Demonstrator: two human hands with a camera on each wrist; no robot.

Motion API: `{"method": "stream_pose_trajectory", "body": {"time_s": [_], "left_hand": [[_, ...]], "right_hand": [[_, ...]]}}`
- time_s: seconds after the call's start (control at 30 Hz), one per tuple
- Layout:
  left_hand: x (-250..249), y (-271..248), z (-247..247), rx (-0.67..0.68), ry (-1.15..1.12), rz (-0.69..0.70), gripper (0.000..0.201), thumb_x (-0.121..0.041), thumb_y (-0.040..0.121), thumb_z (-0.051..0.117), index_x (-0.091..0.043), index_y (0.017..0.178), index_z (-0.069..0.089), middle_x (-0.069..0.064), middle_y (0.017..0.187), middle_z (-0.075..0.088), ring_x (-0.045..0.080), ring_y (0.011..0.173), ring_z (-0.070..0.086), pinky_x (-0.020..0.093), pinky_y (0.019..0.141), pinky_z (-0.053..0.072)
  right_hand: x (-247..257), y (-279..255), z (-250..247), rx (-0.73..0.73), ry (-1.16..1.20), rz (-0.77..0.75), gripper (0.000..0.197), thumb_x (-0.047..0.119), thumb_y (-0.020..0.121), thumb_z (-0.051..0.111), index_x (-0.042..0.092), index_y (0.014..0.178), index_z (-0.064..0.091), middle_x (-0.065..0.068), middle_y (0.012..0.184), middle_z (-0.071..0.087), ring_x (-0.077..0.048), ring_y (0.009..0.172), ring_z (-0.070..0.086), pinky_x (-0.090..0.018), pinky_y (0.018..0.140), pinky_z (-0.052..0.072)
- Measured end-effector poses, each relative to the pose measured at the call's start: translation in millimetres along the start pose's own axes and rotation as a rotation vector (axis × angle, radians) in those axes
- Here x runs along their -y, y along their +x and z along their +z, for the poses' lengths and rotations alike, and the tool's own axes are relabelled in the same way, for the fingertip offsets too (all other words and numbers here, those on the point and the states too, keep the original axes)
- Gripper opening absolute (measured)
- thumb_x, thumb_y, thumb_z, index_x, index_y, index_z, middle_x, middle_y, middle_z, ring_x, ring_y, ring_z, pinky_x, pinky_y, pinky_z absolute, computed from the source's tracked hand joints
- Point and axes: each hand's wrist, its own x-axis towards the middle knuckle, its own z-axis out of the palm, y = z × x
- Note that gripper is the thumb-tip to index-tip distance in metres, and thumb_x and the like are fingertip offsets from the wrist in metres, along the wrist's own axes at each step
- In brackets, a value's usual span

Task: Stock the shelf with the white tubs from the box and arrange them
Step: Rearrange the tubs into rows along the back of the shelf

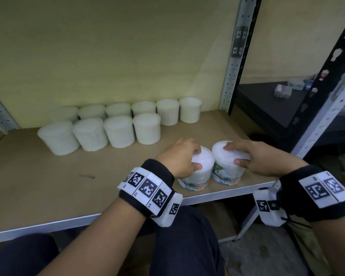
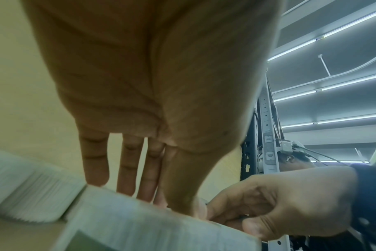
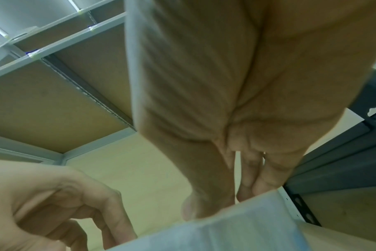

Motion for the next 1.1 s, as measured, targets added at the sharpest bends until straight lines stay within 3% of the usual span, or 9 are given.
{"method": "stream_pose_trajectory", "body": {"time_s": [0.17, 0.27, 0.4, 0.5, 0.63, 0.8, 0.9, 1.0, 1.1], "left_hand": [[2, 0, -1, 0.014, -0.017, 0.001, 0.047, -0.030, 0.088, 0.063, -0.014, 0.130, 0.051, 0.000, 0.129, 0.050, 0.018, 0.121, 0.044, 0.029, 0.100, 0.036], [6, 1, -2, -0.004, -0.059, 0.002, 0.046, -0.033, 0.087, 0.063, -0.017, 0.129, 0.053, -0.001, 0.127, 0.051, 0.018, 0.119, 0.047, 0.029, 0.097, 0.038], [15, -2, -11, -0.189, -0.197, -0.037, 0.045, -0.031, 0.089, 0.061, -0.016, 0.130, 0.052, 0.000, 0.129, 0.055, 0.016, 0.121, 0.051, 0.029, 0.102, 0.041], [33, -6, -25, -0.305, -0.231, -0.069, 0.041, -0.027, 0.089, 0.060, -0.015, 0.128, 0.055, 0.000, 0.128, 0.058, 0.014, 0.118, 0.053, 0.020, 0.095, 0.038], [69, -12, -40, -0.329, -0.203, -0.158, 0.041, -0.029, 0.089, 0.060, -0.018, 0.128, 0.055, -0.001, 0.127, 0.058, 0.012, 0.116, 0.054, 0.017, 0.091, 0.038], [118, -15, -57, -0.317, -0.188, -0.262, 0.044, -0.030, 0.087, 0.062, -0.016, 0.128, 0.055, 0.001, 0.126, 0.058, 0.014, 0.115, 0.054, 0.017, 0.089, 0.037], [145, -12, -66, -0.301, -0.172, -0.312, 0.044, -0.031, 0.087, 0.062, -0.016, 0.128, 0.055, 0.002, 0.126, 0.057, 0.015, 0.114, 0.054, 0.019, 0.087, 0.038], [169, -6, -76, -0.274, -0.161, -0.352, 0.045, -0.030, 0.089, 0.060, -0.015, 0.131, 0.052, 0.002, 0.132, 0.053, 0.018, 0.119, 0.053, 0.024, 0.093, 0.040], [189, 4, -83, -0.234, -0.125, -0.371, 0.045, -0.028, 0.090, 0.058, -0.016, 0.132, 0.050, 0.003, 0.136, 0.050, 0.019, 0.123, 0.050, 0.028, 0.099, 0.041]], "right_hand": [[2, 1, -2, 0.027, -0.035, 0.010, 0.050, 0.021, 0.092, 0.059, 0.032, 0.139, 0.045, 0.009, 0.152, 0.035, -0.014, 0.142, 0.030, -0.030, 0.119, 0.022], [5, 2, -8, 0.031, -0.057, 0.006, 0.051, 0.022, 0.088, 0.064, 0.032, 0.135, 0.049, 0.009, 0.148, 0.042, -0.013, 0.136, 0.039, -0.028, 0.114, 0.030], [19, 5, -20, -0.013, -0.049, -0.046, 0.045, 0.030, 0.085, 0.067, 0.030, 0.128, 0.056, 0.010, 0.138, 0.051, -0.011, 0.126, 0.047, -0.028, 0.108, 0.038], [44, 12, -24, -0.082, 0.031, -0.075, 0.040, 0.031, 0.085, 0.067, 0.026, 0.124, 0.060, 0.008, 0.130, 0.057, -0.011, 0.118, 0.055, -0.031, 0.103, 0.045], [89, 30, -20, -0.169, 0.105, -0.141, 0.035, 0.030, 0.086, 0.067, 0.023, 0.120, 0.064, 0.009, 0.120, 0.061, -0.009, 0.105, 0.059, -0.031, 0.097, 0.049], [148, 71, -11, -0.214, 0.145, -0.215, 0.028, 0.030, 0.087, 0.066, 0.024, 0.114, 0.065, 0.008, 0.112, 0.064, -0.011, 0.096, 0.060, -0.022, 0.082, 0.046], [177, 102, -5, -0.218, 0.139, -0.222, 0.028, 0.030, 0.088, 0.064, 0.021, 0.115, 0.065, 0.005, 0.113, 0.064, -0.009, 0.089, 0.057, -0.020, 0.080, 0.042], [196, 134, 3, -0.187, 0.092, -0.193, 0.034, 0.030, 0.088, 0.062, 0.016, 0.119, 0.063, 0.000, 0.121, 0.062, -0.012, 0.092, 0.054, -0.021, 0.083, 0.041], [202, 164, 12, -0.121, 0.016, -0.113, 0.042, 0.034, 0.089, 0.060, 0.013, 0.125, 0.058, -0.002, 0.130, 0.055, -0.018, 0.113, 0.055, -0.026, 0.093, 0.044]]}}
